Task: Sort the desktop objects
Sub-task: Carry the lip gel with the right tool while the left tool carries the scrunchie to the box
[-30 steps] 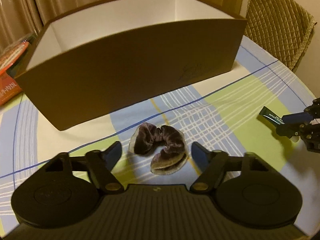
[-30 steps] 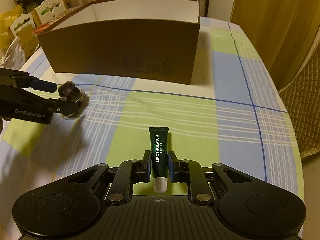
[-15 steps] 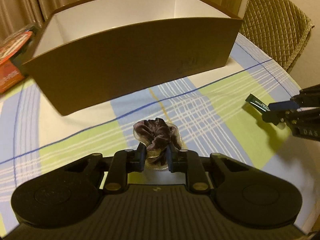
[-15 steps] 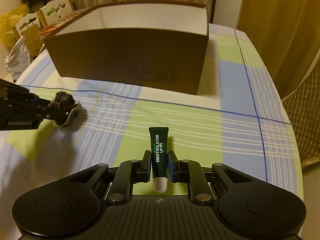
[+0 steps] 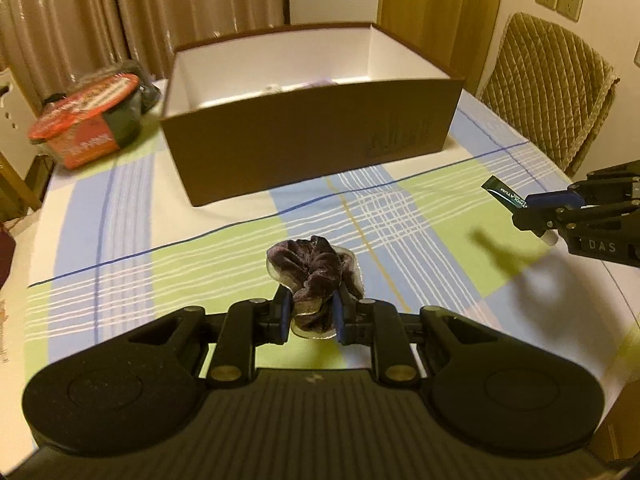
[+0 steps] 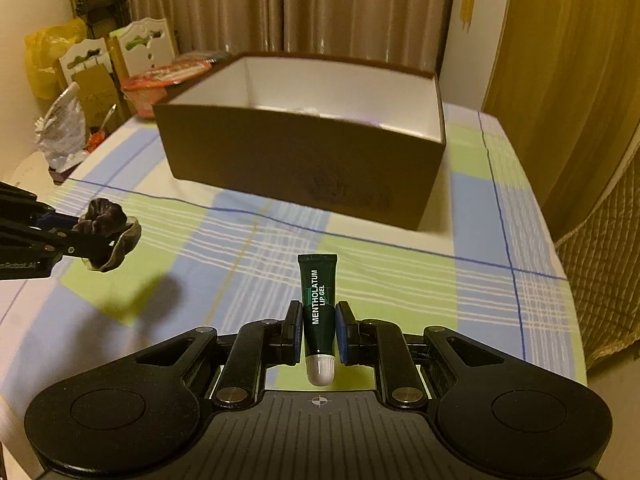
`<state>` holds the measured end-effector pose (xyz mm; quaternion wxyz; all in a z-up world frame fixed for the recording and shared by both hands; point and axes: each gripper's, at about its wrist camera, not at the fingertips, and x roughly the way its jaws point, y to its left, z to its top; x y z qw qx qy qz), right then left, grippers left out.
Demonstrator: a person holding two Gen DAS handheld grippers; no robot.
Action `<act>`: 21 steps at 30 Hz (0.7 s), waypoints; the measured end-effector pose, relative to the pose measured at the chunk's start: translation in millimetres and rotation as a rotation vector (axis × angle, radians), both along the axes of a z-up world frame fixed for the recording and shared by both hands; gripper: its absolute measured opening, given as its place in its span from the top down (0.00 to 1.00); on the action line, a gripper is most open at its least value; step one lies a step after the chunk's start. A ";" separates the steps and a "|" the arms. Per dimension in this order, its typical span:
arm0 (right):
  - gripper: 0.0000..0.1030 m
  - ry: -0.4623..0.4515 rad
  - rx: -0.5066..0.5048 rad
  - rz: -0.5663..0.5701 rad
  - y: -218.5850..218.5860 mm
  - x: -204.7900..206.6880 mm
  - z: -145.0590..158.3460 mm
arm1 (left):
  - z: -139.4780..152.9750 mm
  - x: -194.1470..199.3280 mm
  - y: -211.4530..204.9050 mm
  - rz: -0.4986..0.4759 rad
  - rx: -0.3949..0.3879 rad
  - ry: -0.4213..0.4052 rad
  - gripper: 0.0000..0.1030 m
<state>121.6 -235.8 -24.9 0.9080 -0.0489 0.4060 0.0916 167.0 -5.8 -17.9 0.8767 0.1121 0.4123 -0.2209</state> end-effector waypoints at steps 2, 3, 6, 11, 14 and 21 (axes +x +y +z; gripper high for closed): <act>0.85 -0.014 -0.002 0.003 3.8 -3.3 5.3 | 6.4 -6.1 4.5 0.005 -0.003 -0.015 0.84; 0.85 -0.021 -0.003 0.006 5.6 -4.6 7.8 | 9.4 -8.9 6.5 0.008 -0.005 -0.022 0.84; 0.85 -0.039 -0.007 0.014 9.3 -6.7 13.7 | 17.1 -15.1 12.6 0.018 -0.013 -0.039 0.84; 0.85 -0.055 -0.014 0.031 14.0 -7.5 18.8 | 25.4 -20.9 18.6 0.031 -0.022 -0.057 0.84; 0.85 -0.060 -0.018 0.039 15.7 -6.8 20.2 | 28.0 -22.4 20.7 0.037 -0.027 -0.063 0.84; 0.85 -0.064 -0.023 0.043 12.2 -5.5 21.0 | 28.6 -21.0 17.6 0.039 -0.035 -0.066 0.84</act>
